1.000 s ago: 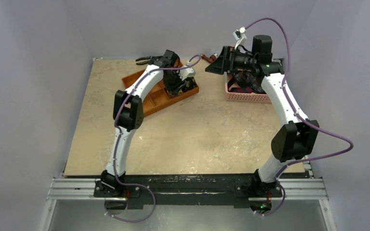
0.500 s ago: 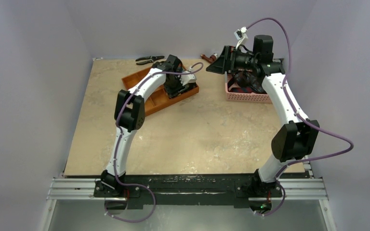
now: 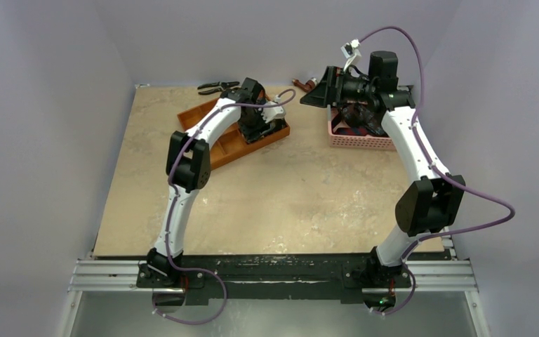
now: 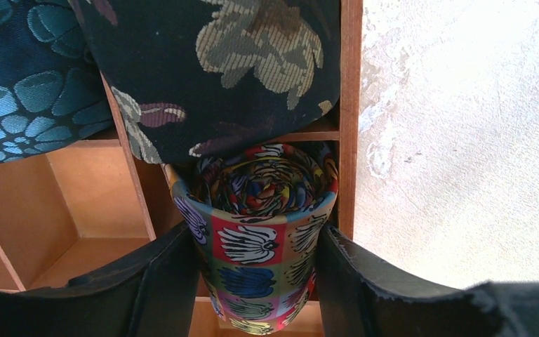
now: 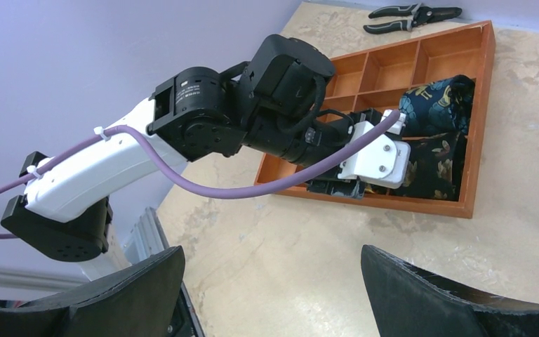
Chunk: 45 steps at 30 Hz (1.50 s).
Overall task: Roll the ties
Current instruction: Place the tie in the storage box.
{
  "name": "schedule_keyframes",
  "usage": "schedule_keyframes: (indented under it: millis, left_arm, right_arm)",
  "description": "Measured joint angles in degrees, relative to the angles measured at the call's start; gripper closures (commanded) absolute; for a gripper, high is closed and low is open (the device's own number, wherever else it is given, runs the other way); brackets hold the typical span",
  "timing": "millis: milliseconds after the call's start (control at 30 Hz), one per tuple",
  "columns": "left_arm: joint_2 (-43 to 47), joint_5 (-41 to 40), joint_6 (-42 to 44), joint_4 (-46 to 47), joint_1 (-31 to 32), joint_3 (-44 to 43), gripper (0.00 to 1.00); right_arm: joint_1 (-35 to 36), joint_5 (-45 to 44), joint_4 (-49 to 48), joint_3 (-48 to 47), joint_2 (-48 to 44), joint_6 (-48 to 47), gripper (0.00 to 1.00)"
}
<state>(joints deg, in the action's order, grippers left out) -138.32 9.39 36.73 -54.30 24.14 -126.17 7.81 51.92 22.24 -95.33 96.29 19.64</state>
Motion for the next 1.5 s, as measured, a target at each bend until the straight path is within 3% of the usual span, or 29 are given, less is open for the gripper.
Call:
schedule_keyframes:
  millis: [267,933,1233,1500]
  left_arm:
    - [0.0,0.0,0.2,-0.5,-0.1,-0.9,0.31]
    - [0.4,0.5,0.4,-2.0,-0.1,-4.2,0.18]
    - [3.2,2.6,-1.0,-2.1,-0.1,-3.8,0.26]
    - [7.6,6.6,-3.8,-1.6,-1.3,-3.0,0.44]
  right_arm:
    - [0.0,0.0,-0.1,0.0,0.0,0.2,0.02]
    - [0.0,0.0,-0.6,-0.1,1.0,0.8,0.02]
    - [0.0,0.0,-0.7,-0.2,2.0,0.9,0.02]
    - [0.0,0.0,-0.8,-0.2,2.0,0.9,0.02]
